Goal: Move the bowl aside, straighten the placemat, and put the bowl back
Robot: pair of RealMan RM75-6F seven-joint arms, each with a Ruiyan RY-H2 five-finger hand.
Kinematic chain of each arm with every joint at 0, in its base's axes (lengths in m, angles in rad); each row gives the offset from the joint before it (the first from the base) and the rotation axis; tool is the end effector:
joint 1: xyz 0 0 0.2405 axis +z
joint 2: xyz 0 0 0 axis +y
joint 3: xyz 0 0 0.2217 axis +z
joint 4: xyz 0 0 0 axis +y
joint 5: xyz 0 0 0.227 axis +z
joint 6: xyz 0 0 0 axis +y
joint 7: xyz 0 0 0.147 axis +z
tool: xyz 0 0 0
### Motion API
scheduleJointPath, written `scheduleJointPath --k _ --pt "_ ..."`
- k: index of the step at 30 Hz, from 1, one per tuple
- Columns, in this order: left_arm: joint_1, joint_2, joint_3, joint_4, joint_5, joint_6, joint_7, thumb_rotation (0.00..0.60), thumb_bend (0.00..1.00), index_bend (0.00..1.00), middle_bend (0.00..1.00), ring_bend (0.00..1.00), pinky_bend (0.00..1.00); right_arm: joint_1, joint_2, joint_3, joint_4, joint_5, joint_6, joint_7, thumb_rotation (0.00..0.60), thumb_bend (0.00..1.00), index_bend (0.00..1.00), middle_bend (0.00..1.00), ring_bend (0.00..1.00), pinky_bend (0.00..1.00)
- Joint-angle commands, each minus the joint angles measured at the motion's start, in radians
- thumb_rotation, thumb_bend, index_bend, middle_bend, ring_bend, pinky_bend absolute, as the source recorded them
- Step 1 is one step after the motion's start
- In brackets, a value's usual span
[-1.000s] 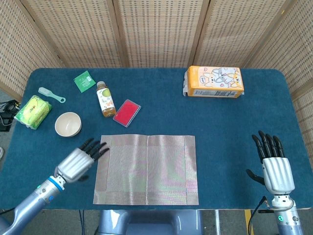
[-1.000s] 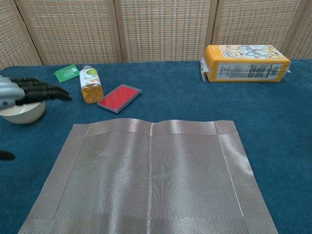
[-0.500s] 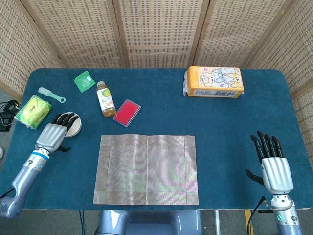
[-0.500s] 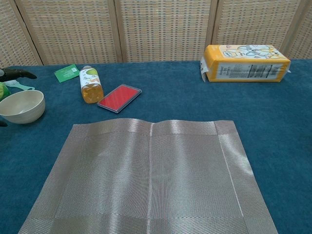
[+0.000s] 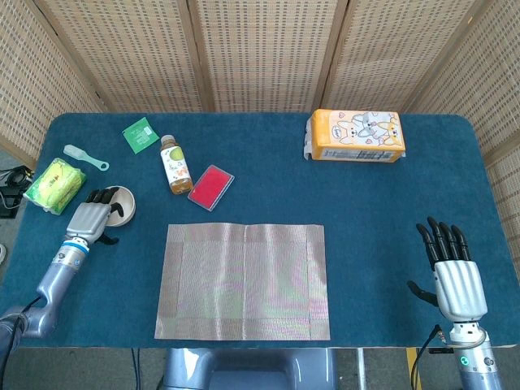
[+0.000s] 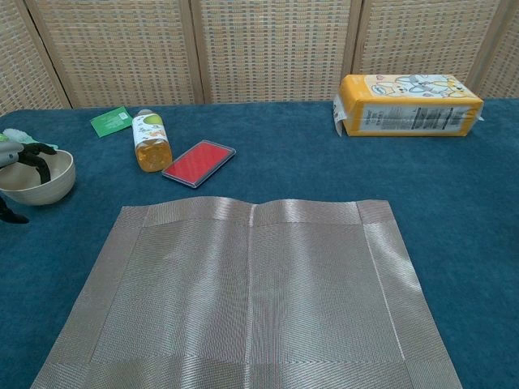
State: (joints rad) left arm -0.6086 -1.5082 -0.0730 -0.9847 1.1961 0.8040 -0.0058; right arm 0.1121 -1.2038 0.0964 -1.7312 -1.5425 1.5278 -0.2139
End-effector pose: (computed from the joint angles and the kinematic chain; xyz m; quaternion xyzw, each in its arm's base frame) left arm -0.3028 0.3532 0.0235 -0.7004 -0.4259 -0.2363 0.5218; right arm -0.2330 -0.1956 0.1067 0.5966 -0.3423 0.4283 0.5860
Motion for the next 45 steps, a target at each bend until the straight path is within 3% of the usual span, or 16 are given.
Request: scheduleJointPath --k 1,6,12,16,24,31,38,45 --pt "-0.009 -0.031 -0.009 0.043 -0.007 -0.019 -0.013 0.600 0.31 0.44 0.00 0.00 0.00 0.001 0.000 0.000 0.001 0.001 -0.003 0.001 0.600 0.00 0.07 0.00 0.00 0.00" --pt "-0.018 -0.058 -0.021 0.093 -0.023 -0.048 -0.013 0.600 0.41 0.53 0.00 0.00 0.00 0.002 0.000 -0.001 0.000 0.003 -0.006 0.005 0.600 0.00 0.07 0.00 0.00 0.00" --pt "-0.013 -0.065 -0.032 0.102 -0.019 -0.033 -0.022 0.600 0.44 0.67 0.00 0.00 0.00 0.004 0.001 -0.002 0.000 0.005 -0.011 0.009 0.600 0.00 0.07 0.00 0.00 0.00" --pt "0.000 -0.053 -0.037 0.078 0.009 0.024 -0.038 0.600 0.45 0.71 0.00 0.00 0.00 0.004 0.002 -0.003 0.000 0.005 -0.013 0.010 0.600 0.00 0.07 0.00 0.00 0.00" --pt "0.021 0.021 -0.032 -0.071 0.119 0.184 -0.041 0.600 0.45 0.73 0.00 0.00 0.00 0.003 0.005 -0.003 -0.004 0.001 -0.010 0.017 0.600 0.00 0.07 0.00 0.00 0.00" --pt "-0.018 0.099 -0.007 -0.310 0.272 0.259 0.028 0.600 0.45 0.73 0.00 0.00 0.00 0.002 0.010 -0.003 -0.008 0.000 -0.007 0.022 0.600 0.00 0.07 0.00 0.00 0.00" --pt "-0.135 0.081 0.006 -0.501 0.391 0.172 0.171 0.600 0.45 0.73 0.00 0.00 0.00 0.000 0.011 -0.002 -0.010 0.001 -0.004 0.021 0.600 0.00 0.08 0.00 0.00 0.00" --pt "-0.228 -0.029 0.031 -0.555 0.420 0.028 0.301 0.600 0.45 0.73 0.00 0.00 0.00 -0.002 0.015 0.003 -0.008 0.011 0.000 0.029 0.600 0.00 0.08 0.00 0.00 0.00"
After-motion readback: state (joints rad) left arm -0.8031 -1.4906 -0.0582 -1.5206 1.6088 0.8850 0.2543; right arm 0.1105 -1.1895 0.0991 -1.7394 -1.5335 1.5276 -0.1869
